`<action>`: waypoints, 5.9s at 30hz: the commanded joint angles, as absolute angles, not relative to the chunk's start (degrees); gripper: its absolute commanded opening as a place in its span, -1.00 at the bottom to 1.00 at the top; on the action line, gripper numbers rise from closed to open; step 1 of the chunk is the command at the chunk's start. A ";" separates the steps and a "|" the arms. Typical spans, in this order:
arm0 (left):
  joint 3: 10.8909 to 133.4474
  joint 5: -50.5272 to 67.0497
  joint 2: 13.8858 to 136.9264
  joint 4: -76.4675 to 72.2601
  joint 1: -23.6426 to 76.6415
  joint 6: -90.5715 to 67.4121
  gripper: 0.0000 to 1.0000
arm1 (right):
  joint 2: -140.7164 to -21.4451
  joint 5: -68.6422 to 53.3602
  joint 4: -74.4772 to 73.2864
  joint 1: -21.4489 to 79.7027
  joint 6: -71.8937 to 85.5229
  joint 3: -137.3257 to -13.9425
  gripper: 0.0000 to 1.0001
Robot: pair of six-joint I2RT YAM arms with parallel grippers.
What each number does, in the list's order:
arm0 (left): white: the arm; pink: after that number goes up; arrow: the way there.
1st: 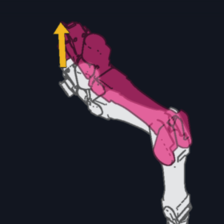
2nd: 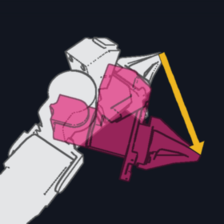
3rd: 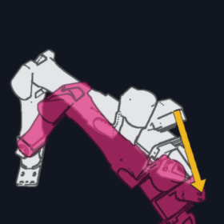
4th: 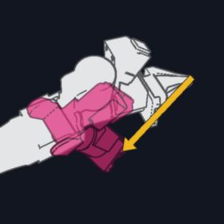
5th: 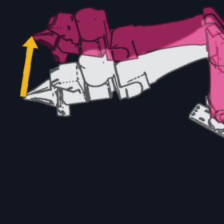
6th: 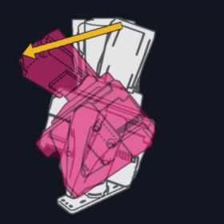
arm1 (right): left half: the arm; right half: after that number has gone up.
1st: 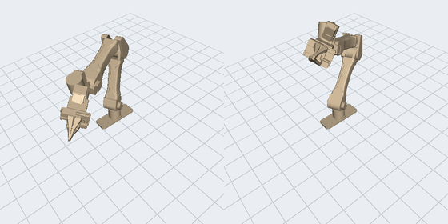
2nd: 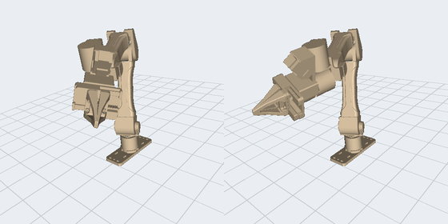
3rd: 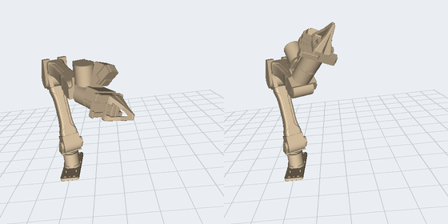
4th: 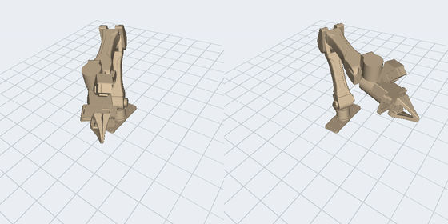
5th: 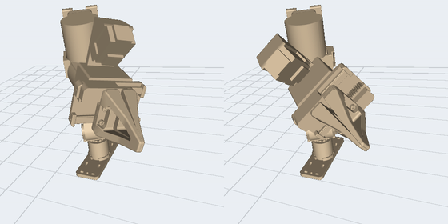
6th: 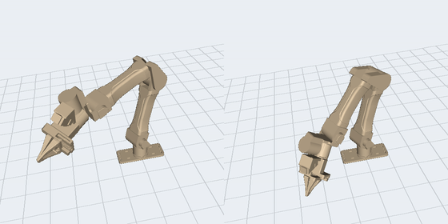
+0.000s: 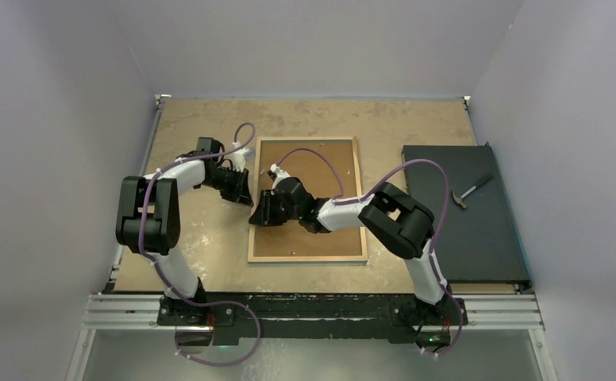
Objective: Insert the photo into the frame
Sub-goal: Install the photo frame at the center of the board.
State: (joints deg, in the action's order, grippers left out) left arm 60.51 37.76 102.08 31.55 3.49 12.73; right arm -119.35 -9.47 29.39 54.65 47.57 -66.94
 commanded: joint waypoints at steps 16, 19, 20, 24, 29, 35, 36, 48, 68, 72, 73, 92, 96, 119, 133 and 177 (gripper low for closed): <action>69.43 35.00 102.99 36.05 2.40 12.13 -0.50 | -108.73 -15.85 24.93 42.65 43.96 -68.88 0.02; 72.05 35.66 105.66 34.85 2.38 10.24 -0.44 | -113.21 -15.55 23.12 40.52 41.58 -73.20 0.04; 73.20 36.03 106.79 34.69 2.37 9.81 -0.44 | -114.58 -16.15 22.96 39.68 41.34 -74.52 0.04; 74.35 36.38 109.92 32.86 2.37 8.21 -0.45 | -119.17 -17.45 22.50 38.31 41.06 -79.15 0.02; 74.56 37.12 112.31 31.42 2.42 7.33 -0.59 | -123.66 -18.96 22.37 38.14 41.91 -83.96 -0.01; 73.99 37.89 113.71 30.99 2.38 7.54 -0.73 | -128.00 -18.39 23.70 38.20 43.60 -87.64 -0.04; 73.89 37.82 113.81 30.92 2.39 7.62 -0.74 | -128.70 -18.57 23.79 38.23 43.86 -88.07 -0.04; 71.15 36.85 113.03 29.58 2.42 7.68 -0.81 | -132.34 -19.44 24.12 39.41 45.85 -90.83 -0.07; 70.00 36.69 112.37 29.71 2.42 8.63 -0.86 | -135.94 -16.51 23.91 40.34 49.87 -93.57 -0.20; 69.81 36.66 112.25 29.72 2.37 8.91 -0.86 | -136.35 -15.84 24.06 40.34 50.33 -93.79 -0.20; 69.72 36.67 112.24 29.71 2.40 8.95 -0.86 | -136.54 -15.90 24.08 40.34 50.61 -94.00 -0.21; 69.43 36.82 111.97 30.41 2.38 9.67 -0.87 | -137.59 -13.04 23.82 40.93 52.18 -95.34 -0.27; 69.43 36.94 111.89 30.58 2.38 9.75 -0.87 | -137.94 -12.59 23.65 41.15 52.50 -95.70 -0.28; 68.79 36.85 111.10 31.20 2.42 11.02 -0.89 | -137.80 -5.99 24.64 42.39 54.34 -94.12 -0.36; 68.26 36.65 110.74 31.28 2.40 11.28 -0.89 | -137.68 -3.51 25.23 42.67 53.99 -93.12 -0.46; 67.06 36.39 109.51 31.38 2.29 11.90 -0.92 | -134.67 6.52 19.91 46.22 48.53 -94.35 -0.06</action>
